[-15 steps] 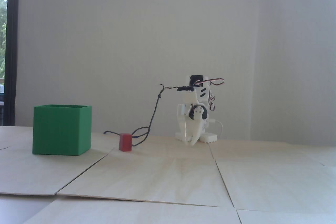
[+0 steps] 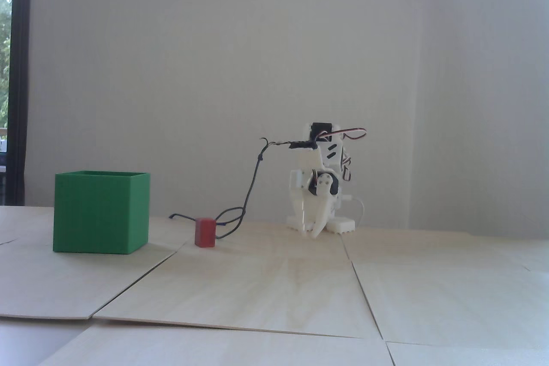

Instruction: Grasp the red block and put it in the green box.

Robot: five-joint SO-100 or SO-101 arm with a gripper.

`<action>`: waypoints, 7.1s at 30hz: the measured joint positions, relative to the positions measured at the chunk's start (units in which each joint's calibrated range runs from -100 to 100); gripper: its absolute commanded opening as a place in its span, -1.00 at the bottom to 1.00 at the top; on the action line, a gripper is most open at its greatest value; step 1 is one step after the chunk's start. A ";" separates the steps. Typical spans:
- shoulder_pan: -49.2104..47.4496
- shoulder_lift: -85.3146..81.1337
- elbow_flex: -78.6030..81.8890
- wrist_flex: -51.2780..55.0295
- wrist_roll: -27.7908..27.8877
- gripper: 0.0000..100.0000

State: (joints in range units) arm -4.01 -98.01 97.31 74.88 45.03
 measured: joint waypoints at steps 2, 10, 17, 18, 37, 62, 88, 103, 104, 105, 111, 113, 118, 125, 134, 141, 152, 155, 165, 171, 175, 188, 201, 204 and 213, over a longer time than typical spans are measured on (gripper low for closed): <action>0.00 0.00 0.00 0.00 0.00 -0.95; 0.00 0.00 0.00 0.00 0.00 -0.95; 0.00 0.00 0.00 0.00 0.00 -0.95; 0.00 0.00 0.00 0.00 0.00 -0.95; 0.00 0.00 0.00 0.00 0.00 -0.95; 17.81 0.00 0.00 -19.47 0.00 -0.95; 27.82 6.06 -16.47 -16.14 0.00 -0.95; 27.82 35.45 -52.28 -12.81 -0.21 -0.95; 27.82 37.94 -54.34 -12.81 -0.21 -0.95; 27.82 39.60 -56.13 -12.81 -0.21 -0.95; 27.97 44.17 -60.61 -12.81 -0.21 -0.95; 27.97 44.42 -60.70 -12.81 -0.21 -0.95; 27.97 45.16 -60.70 -12.81 -0.21 -0.95; 24.61 45.16 -57.39 -11.65 -0.21 -0.95; 16.89 50.15 -57.39 -9.48 -0.21 -0.96; 16.28 63.59 -61.41 -9.48 -0.21 -0.95; 8.64 77.29 -62.31 -33.11 -0.26 -0.95; 8.56 80.53 -62.31 -34.53 -0.26 -0.95; 15.82 91.24 -76.54 -17.30 -0.26 -0.95; 19.34 94.81 -85.32 -10.23 0.10 -0.95; 22.62 97.88 -89.08 -9.32 2.26 -0.95; 26.06 110.17 -102.78 -9.32 3.39 -0.44; 26.06 110.59 -103.04 -9.32 7.86 -0.38; 26.14 110.67 -100.63 -9.32 9.04 -0.38; 26.06 110.75 -98.48 -2.91 9.61 -0.38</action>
State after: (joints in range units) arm 22.05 12.74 -1.16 71.96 54.64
